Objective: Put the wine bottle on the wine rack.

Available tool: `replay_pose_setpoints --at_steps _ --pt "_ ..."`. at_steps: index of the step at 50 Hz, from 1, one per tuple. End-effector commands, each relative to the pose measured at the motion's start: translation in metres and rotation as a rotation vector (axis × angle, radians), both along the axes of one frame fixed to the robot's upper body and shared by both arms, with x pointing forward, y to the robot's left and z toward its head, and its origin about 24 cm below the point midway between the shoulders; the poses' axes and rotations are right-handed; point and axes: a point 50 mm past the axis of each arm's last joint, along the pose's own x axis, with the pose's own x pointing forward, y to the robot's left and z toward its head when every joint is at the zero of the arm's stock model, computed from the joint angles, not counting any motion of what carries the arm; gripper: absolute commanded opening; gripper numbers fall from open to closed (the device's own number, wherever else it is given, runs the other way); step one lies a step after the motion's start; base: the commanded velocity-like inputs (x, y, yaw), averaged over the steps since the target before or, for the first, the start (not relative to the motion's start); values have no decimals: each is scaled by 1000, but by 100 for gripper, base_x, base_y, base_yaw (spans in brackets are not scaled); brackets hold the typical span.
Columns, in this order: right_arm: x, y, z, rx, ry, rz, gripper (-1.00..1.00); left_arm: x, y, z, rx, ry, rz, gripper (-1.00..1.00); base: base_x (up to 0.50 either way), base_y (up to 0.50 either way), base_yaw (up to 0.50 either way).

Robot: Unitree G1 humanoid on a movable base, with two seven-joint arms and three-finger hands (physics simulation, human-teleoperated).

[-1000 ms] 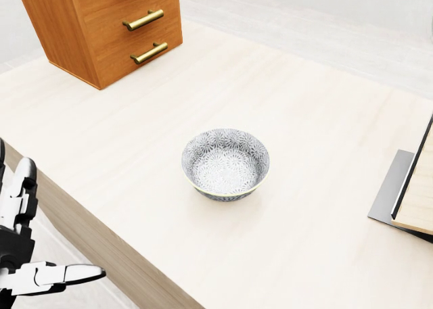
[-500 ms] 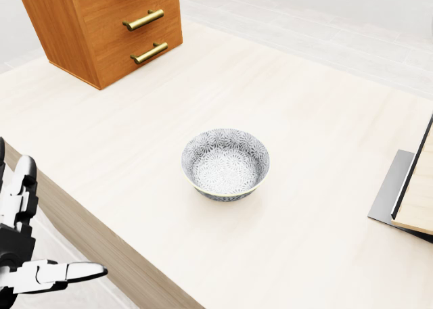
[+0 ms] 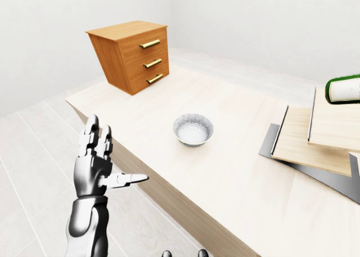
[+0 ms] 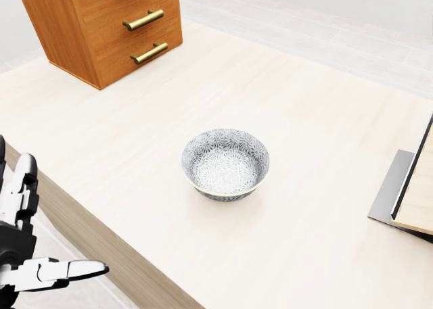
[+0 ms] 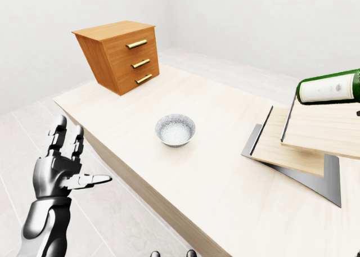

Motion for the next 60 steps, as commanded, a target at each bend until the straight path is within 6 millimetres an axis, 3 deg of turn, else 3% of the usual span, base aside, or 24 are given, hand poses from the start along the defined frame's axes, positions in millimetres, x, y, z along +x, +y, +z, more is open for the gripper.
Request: replay_pose_setpoints --at_steps 1,30,40,60 --pt "12 -4 -2 -13 29 6 -100 1 -1 0 -4 -2 0 100 0 0 0" --pt "36 -7 -23 -95 177 23 -100 4 0 0 -4 -2 -2 100 0 0 0" --pt "47 1 -32 -120 217 55 -100 5 -1 -3 -12 9 -9 100 0 0 0" --pt "47 -1 -41 -119 240 55 -100 4 -2 -4 -9 16 -10 100 0 0 0"
